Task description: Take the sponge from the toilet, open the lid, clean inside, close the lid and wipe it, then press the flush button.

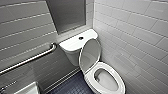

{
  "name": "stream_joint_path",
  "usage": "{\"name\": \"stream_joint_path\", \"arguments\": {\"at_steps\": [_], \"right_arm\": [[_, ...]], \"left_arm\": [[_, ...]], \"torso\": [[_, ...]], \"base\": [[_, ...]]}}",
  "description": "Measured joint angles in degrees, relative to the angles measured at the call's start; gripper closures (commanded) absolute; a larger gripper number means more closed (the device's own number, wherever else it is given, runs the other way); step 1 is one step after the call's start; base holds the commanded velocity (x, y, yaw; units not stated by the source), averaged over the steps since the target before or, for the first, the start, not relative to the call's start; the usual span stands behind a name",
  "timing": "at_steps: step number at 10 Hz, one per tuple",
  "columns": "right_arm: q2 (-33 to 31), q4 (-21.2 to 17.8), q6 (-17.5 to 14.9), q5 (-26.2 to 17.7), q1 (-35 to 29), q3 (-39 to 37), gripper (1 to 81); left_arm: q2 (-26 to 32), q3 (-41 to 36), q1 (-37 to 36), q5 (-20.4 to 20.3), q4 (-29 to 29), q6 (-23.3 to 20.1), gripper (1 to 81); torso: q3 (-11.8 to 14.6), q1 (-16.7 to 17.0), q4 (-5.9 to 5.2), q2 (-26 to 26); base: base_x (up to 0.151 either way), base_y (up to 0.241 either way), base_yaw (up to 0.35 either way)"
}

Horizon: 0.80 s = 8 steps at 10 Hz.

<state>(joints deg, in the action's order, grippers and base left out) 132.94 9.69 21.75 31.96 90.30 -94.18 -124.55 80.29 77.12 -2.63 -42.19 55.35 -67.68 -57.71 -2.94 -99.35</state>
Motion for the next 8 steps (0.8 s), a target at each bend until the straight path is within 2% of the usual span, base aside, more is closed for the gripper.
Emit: {"name": "stream_joint_path", "arguments": {"at_steps": [4, 6, 7, 8], "right_arm": [[-0.3, 0.0, 0.2, -0.1, -0.6, 0.8, 81.1], [-1.5, 0.0, 2.5, -0.1, -1.7, 1.9, 81.1], [-2.6, 0.0, 3.5, -0.3, -2.6, 2.7, 81.1], [-3.8, -0.1, 4.3, -0.4, -4.0, 4.2, 81.1]], "left_arm": [[-2.5, 3.1, 4.9, -2.5, -3.9, 0.0, 1.0], [-4.2, 3.3, 5.7, 0.9, -4.1, -0.1, 1.0], [-5.5, 3.9, 5.0, 4.4, -3.8, -2.2, 1.0], [-6.8, 4.7, 4.8, 6.2, -2.2, -6.7, 1.0]], "torso": [[0.0, 0.0, 0.0, 0.0], [0.0, 0.0, 0.0, 0.0], [0.1, 0.0, 0.0, 0.0], [0.1, 0.0, 0.0, 0.0]], "base": [[0.0, 0.0, 0.0], [0.0, 0.0, 0.0], [0.0, 0.0, 0.0], [0.0, 0.0, 0.0]]}}
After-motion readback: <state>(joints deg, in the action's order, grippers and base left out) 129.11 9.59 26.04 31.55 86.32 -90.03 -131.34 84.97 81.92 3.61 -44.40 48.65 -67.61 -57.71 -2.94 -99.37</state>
